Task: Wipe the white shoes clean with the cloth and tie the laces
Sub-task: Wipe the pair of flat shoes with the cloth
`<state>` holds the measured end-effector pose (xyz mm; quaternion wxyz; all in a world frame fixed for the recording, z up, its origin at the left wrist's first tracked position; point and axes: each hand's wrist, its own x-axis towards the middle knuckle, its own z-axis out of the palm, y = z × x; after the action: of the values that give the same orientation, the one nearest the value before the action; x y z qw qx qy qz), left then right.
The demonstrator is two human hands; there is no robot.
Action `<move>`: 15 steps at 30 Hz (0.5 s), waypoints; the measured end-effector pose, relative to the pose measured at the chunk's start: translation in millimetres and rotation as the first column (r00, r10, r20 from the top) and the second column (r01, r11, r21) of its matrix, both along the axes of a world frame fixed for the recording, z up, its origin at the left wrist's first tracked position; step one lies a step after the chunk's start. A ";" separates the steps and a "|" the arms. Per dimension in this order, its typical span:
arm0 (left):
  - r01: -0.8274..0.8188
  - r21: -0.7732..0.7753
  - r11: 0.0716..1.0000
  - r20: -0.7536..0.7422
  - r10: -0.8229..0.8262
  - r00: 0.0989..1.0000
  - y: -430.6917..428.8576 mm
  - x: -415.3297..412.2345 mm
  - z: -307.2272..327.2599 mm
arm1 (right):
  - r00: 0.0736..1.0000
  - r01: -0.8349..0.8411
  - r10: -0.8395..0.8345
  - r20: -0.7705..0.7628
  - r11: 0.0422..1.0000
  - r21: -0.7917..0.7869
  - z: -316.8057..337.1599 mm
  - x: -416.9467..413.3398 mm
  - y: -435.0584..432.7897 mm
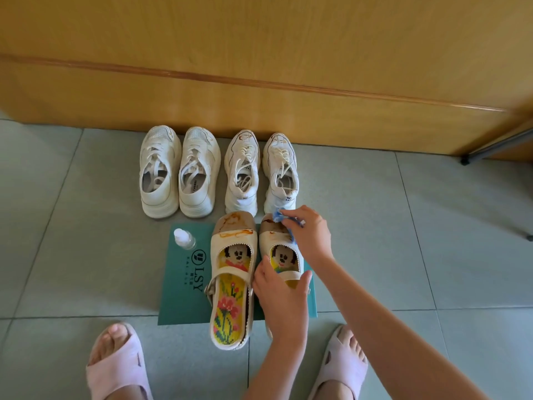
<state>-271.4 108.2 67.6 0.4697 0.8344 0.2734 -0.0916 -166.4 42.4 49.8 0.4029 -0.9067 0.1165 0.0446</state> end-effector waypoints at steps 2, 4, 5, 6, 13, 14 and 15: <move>0.000 -0.008 1.000 0.016 0.001 1.000 0.1 -0.3 -1.8 | 0.999 -0.037 0.037 0.005 0.999 0.003 0.7 -6.8 -1.0; -0.006 -0.004 1.000 0.032 0.006 0.999 0.7 -1.0 -2.7 | 0.994 -0.111 0.111 0.003 0.993 -0.032 1.0 -13.8 -2.4; -0.006 -0.002 1.000 0.036 0.006 0.999 1.1 -1.0 -2.5 | 0.989 -0.149 0.150 0.003 0.988 -0.051 1.1 -17.2 -3.6; -0.003 0.002 1.000 0.039 0.003 0.999 1.4 -1.1 -2.2 | 0.984 -0.180 0.181 -0.001 0.981 -0.068 1.9 -20.3 -4.9; 0.002 -0.020 1.000 0.036 -0.001 0.999 3.9 -2.8 0.7 | 0.924 -0.371 0.355 -0.140 0.923 -0.106 11.8 -16.7 -24.2; 0.000 -0.031 1.000 0.036 0.001 0.999 4.3 -3.1 1.4 | 0.918 -0.376 0.358 -0.170 0.922 -0.093 13.4 -16.0 -27.6; -0.002 -0.042 0.999 0.035 0.004 0.999 5.0 -3.1 1.8 | 0.913 -0.377 0.358 -0.198 0.923 -0.072 15.6 -15.5 -31.3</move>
<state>-274.5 113.1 69.4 0.4918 0.8255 0.2645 -0.0820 -181.8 11.1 65.4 0.3252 -0.9251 -0.0179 0.1953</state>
